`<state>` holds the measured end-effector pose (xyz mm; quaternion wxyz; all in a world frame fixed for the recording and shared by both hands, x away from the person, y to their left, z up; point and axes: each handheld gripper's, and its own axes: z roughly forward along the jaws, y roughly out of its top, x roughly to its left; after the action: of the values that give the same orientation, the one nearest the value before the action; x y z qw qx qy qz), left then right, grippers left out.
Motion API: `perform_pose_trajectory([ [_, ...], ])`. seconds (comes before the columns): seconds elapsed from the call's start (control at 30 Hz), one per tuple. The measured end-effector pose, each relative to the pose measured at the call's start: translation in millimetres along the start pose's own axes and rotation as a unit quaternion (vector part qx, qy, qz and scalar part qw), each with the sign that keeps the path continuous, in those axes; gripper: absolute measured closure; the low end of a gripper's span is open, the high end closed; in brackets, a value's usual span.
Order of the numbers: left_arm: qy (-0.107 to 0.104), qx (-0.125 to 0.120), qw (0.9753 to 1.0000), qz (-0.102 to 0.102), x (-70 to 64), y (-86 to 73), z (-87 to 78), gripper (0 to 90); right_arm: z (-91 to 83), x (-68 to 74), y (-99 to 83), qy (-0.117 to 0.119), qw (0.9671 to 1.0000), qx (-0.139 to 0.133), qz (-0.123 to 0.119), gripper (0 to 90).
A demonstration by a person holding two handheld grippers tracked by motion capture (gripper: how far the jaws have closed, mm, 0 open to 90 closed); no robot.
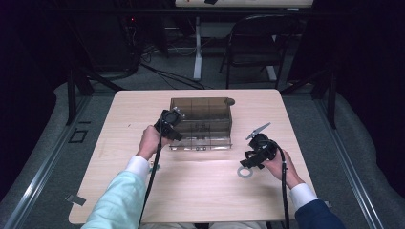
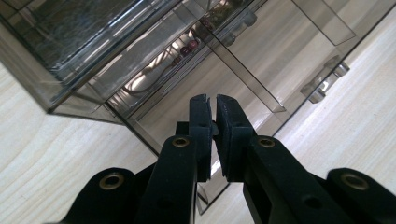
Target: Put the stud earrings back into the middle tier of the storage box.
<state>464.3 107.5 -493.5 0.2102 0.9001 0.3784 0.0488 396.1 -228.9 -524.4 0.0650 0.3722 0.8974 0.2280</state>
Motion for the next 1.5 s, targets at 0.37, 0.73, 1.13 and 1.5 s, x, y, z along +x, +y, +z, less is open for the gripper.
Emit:
perform_pose_trajectory([
  [0.37,0.003,0.014,0.9999,-0.007,3.8,0.9,15.6,84.9,1.0,-1.2,0.3,0.002,1.0,0.002,0.003,14.4],
  [0.73,0.005,0.005,1.0,-0.003,3.2,2.1,12.0,73.2,0.5,-1.9,0.1,-0.002,1.0,0.002,0.001,14.4],
  [1.13,0.021,-0.019,0.9996,-0.001,-1.0,-2.9,-9.2,53.3,-0.6,-1.7,-0.3,-0.002,1.0,0.001,0.001,14.4],
  [1.5,0.035,-0.042,0.9983,-0.022,4.3,-26.3,-33.5,32.2,-2.9,-1.6,-2.1,-0.005,1.0,-0.003,0.006,14.4],
])
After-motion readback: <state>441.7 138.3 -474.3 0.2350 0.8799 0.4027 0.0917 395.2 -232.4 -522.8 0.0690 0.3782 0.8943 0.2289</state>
